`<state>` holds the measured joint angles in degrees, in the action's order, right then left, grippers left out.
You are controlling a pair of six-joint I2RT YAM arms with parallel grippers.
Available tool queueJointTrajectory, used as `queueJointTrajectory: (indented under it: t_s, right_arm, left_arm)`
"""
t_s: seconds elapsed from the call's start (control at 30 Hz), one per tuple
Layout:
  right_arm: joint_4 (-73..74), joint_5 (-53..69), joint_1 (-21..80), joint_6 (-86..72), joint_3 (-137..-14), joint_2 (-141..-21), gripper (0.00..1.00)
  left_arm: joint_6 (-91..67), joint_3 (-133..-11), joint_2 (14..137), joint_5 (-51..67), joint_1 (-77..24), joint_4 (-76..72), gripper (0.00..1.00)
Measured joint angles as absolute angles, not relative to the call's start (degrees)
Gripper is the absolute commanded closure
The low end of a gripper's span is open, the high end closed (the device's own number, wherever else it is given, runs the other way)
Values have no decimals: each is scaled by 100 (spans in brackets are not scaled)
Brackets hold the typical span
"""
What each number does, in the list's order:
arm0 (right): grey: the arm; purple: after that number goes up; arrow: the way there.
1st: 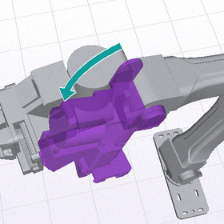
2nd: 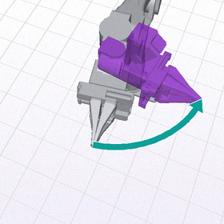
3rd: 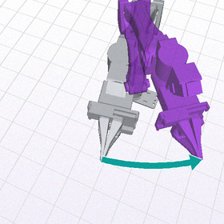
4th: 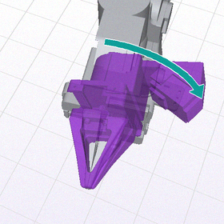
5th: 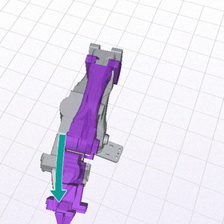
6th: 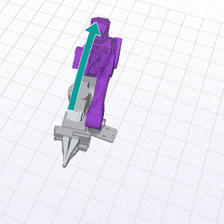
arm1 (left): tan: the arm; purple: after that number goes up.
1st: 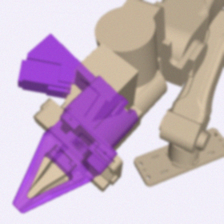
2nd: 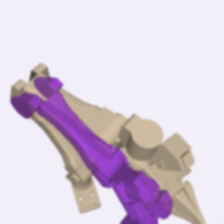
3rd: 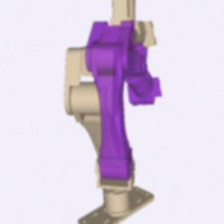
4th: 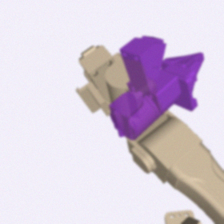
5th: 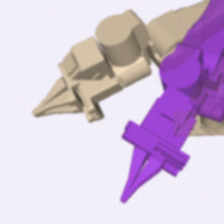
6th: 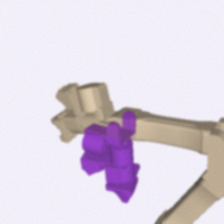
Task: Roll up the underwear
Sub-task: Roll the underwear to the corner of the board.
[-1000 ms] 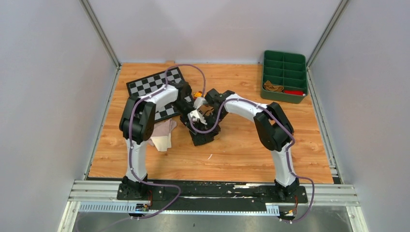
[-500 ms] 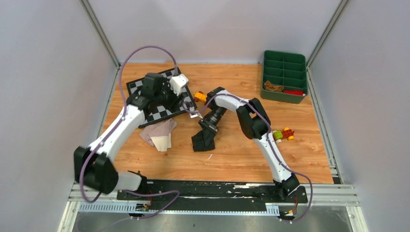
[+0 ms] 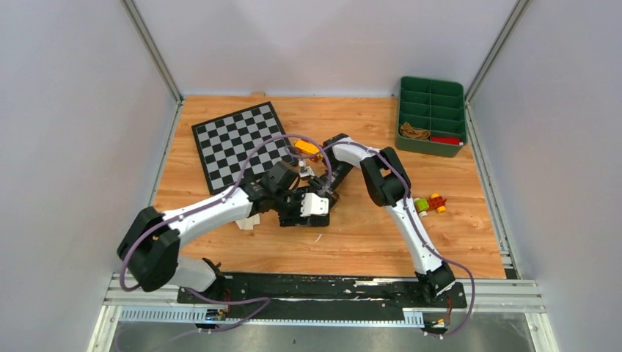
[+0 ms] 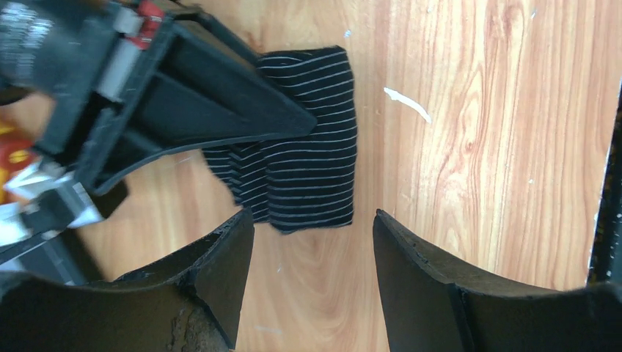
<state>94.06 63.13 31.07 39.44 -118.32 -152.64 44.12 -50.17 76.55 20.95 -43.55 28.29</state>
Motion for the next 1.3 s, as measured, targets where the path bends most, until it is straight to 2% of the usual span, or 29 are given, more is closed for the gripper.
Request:
queueJointTrajectory:
  t_s: [0.2,0.47,0.6,0.77,0.93,1.03,1.1,1.23,1.3]
  right_arm:
    - [9373,6316,3055,3861,-11824,-15264,99]
    - [9347,6318,3055,3854,-11802,-15259,99]
    - [9312,6324,3055,3844,-11771,-15248,99]
    - [9303,6322,3055,3846,-11762,-15246,99]
    - [9271,6326,3048,3846,-11725,-15224,97]
    - [9229,6329,3026,3854,-11651,-15179,93]
    - [9159,6346,2985,3870,-11487,-15089,85]
    - [9035,6377,2856,3938,-11153,-14877,49]
    - [9015,6372,2768,4040,-11004,-14671,39]
  left_arm:
    - [4554,-5019,8503,2178,-4473,2545,35]
    - [4390,-4659,8576,1914,-4818,1680,31]
    - [4316,-4576,8696,1651,-4989,1328,35]
    - [4377,-4644,8973,1151,-5109,1186,47]
    - [4458,-4930,9161,980,-5186,1549,77]
    - [4515,-5199,9306,945,-5212,1887,95]
    - [4541,-5384,9413,941,-5212,2062,100]
    - [4556,-5496,9500,1020,-5216,2049,100]
    - [4578,-5561,9529,1087,-5207,2064,100]
